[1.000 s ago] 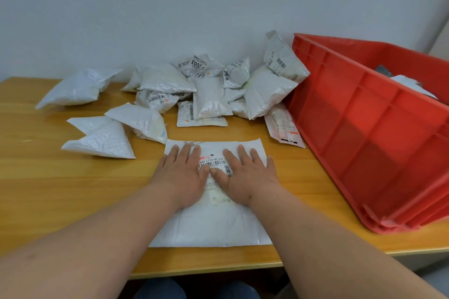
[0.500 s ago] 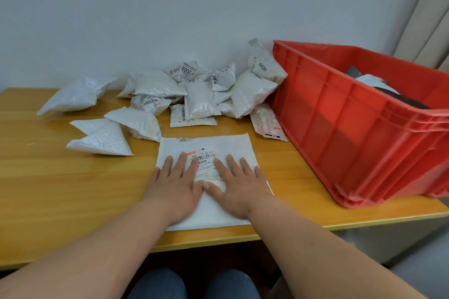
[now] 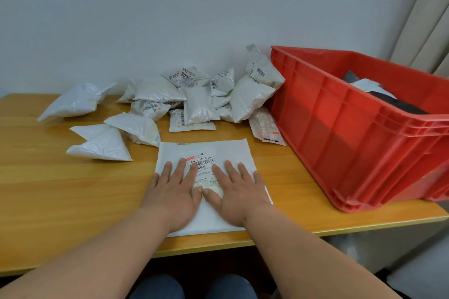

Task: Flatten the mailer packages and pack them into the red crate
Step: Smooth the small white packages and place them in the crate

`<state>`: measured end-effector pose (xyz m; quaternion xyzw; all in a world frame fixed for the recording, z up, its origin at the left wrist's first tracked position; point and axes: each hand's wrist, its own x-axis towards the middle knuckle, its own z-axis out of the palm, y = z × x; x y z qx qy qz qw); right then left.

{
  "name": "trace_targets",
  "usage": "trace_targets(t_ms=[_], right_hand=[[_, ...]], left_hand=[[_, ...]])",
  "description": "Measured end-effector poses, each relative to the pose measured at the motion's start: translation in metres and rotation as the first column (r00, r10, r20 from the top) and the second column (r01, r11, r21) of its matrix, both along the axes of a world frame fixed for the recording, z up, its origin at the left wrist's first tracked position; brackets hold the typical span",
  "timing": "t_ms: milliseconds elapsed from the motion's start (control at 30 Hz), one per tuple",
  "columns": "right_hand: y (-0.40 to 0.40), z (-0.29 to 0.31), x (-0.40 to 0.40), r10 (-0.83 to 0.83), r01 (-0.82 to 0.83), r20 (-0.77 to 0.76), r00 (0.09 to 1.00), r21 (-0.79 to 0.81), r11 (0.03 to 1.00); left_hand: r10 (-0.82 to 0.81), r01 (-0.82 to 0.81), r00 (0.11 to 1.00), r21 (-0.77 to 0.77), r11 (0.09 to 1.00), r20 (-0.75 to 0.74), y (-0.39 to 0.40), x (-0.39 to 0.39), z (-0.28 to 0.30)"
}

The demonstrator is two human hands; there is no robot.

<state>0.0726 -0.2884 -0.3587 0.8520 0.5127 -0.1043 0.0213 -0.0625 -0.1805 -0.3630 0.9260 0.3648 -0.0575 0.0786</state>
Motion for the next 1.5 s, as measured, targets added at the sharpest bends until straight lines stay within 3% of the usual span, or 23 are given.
trace_targets(t_ms=[167, 300, 433, 600, 700, 800, 967, 1133, 1333, 1500], right_hand=[[-0.002, 0.011, -0.001, -0.041, 0.041, -0.057, 0.998, 0.001, 0.999], [-0.008, 0.028, 0.003, -0.265, 0.263, 0.006, 0.964, 0.079, 0.961], [-0.016, 0.05, 0.006, -0.479, 0.475, -0.045, 0.877, -0.074, 0.877], [-0.026, 0.056, 0.011, -0.49, 0.482, -0.221, 0.843, -0.09, 0.871], [-0.03, 0.063, 0.015, -0.453, 0.461, -0.28, 0.846, -0.04, 0.886], [-0.031, 0.083, 0.018, -0.401, 0.437, -0.317, 0.859, 0.049, 0.898], [-0.022, 0.121, 0.022, -0.243, 0.441, -0.561, 0.791, 0.248, 0.863], [-0.025, 0.164, 0.033, -0.109, 0.336, -0.447, 0.888, 0.468, 0.817], [-0.049, 0.22, 0.073, -0.083, 0.264, -0.261, 0.962, 0.798, 0.542], [-0.09, 0.246, 0.128, -0.26, 0.256, -0.168, 0.951, 0.9, 0.353]], left_hand=[[0.053, -0.051, 0.995, -0.028, 0.998, 0.082, 0.004, -0.003, 0.005], [0.337, -0.328, 0.93, -0.086, 0.941, 0.149, 0.013, -0.008, 0.023], [0.532, -0.482, 0.838, -0.292, 0.826, 0.123, 0.023, -0.01, 0.035], [0.658, -0.535, 0.742, -0.478, 0.696, 0.127, 0.016, -0.01, 0.042], [0.695, -0.505, 0.687, -0.548, 0.667, 0.214, 0.015, -0.014, 0.049], [0.661, -0.371, 0.607, -0.579, 0.726, 0.441, 0.01, -0.014, 0.07], [0.537, -0.284, 0.505, -0.457, 0.843, 0.675, 0.009, -0.007, 0.116], [0.441, -0.153, 0.333, -0.414, 0.897, 0.833, -0.011, 0.011, 0.164], [0.351, -0.006, 0.172, -0.355, 0.935, 0.92, -0.051, 0.063, 0.224], [0.082, 0.076, 0.207, -0.1, 0.992, 0.975, -0.089, 0.13, 0.254]])
